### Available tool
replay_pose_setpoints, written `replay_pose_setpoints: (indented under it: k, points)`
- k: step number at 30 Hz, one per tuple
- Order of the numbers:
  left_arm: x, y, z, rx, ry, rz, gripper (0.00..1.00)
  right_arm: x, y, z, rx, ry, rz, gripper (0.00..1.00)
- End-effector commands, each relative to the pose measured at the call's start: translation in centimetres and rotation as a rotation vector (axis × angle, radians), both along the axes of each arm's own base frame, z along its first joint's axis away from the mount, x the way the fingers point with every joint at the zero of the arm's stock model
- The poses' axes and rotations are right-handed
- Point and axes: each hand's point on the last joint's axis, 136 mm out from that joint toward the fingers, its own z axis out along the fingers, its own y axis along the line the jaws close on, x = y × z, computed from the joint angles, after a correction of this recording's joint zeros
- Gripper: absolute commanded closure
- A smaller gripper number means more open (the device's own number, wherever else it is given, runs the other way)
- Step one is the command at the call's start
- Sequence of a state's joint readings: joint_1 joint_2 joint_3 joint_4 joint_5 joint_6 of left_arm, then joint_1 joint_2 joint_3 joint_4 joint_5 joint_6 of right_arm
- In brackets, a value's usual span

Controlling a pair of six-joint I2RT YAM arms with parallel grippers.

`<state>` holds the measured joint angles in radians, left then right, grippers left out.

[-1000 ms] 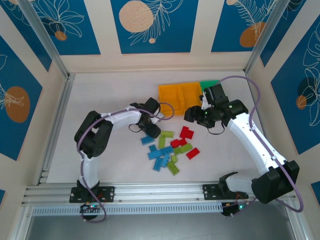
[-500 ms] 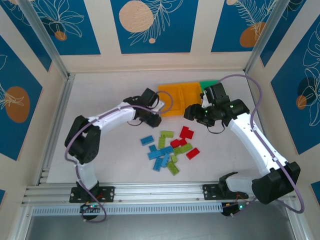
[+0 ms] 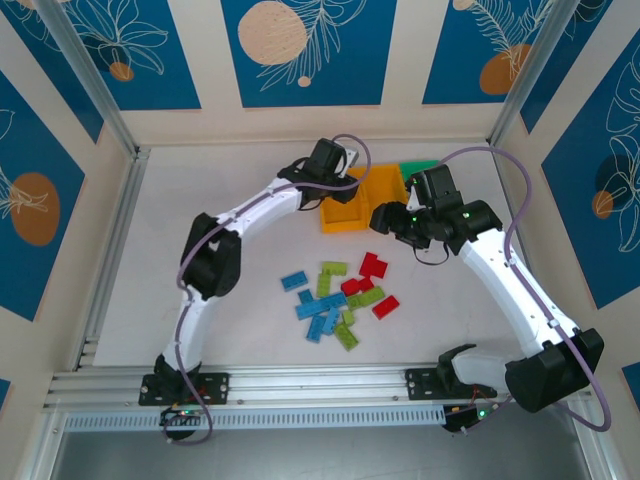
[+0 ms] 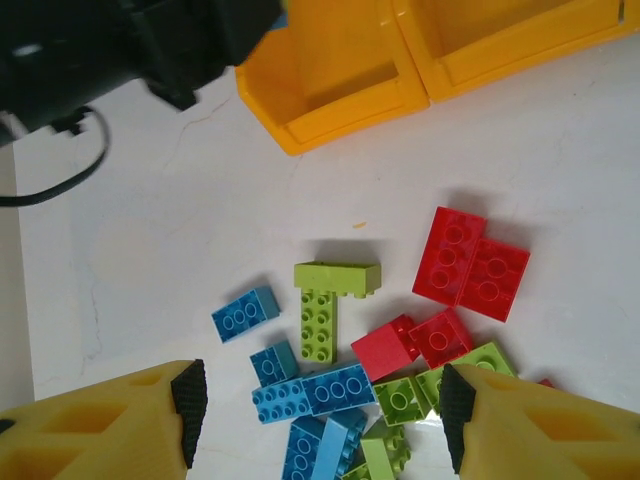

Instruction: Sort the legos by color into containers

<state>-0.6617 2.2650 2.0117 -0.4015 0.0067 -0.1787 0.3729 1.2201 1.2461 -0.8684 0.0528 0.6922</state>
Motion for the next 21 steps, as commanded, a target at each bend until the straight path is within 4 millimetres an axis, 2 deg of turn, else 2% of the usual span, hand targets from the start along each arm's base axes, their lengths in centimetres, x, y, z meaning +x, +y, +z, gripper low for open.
replay_pose_setpoints:
  k: [1, 3, 7, 10, 14, 16, 19, 21]
  points:
    - [1.1, 0.1, 2.7, -0.057, -0.009, 0.033, 0.52, 0.2, -0.5, 0.2, -0.001, -0.008, -0.032, 0.34]
    - [1.0, 0.3, 3.7, -0.070, -0.014, 0.031, 0.48, 0.1, -0.6, -0.2, -0.007, 0.004, -0.041, 0.34]
    - [0.0, 1.0, 6.6, -0.072, -0.051, 0.006, 0.47, 0.0, -0.6, -1.0, -0.013, 0.032, -0.046, 0.33]
    - [-1.9, 1.7, 10.4, -0.114, -0.091, -0.030, 0.49, -0.1, -0.8, -2.1, -0.037, 0.075, -0.058, 0.33]
    - [-6.4, 3.8, 15.3, -0.166, -0.174, -0.100, 0.49, -1.0, -1.4, -4.7, -0.123, 0.197, -0.093, 0.33]
    - [-9.0, 5.5, 16.5, -0.160, -0.217, -0.133, 0.49, -1.6, -0.9, -6.0, -0.158, 0.257, -0.085, 0.34]
    - [-13.4, 8.2, 16.5, -0.109, -0.278, -0.217, 0.50, -2.4, 0.9, -8.2, -0.176, 0.325, -0.032, 0.36]
    - [-16.5, 10.1, 15.5, -0.048, -0.309, -0.292, 0.50, -2.7, 2.0, -9.8, -0.202, 0.366, -0.004, 0.37]
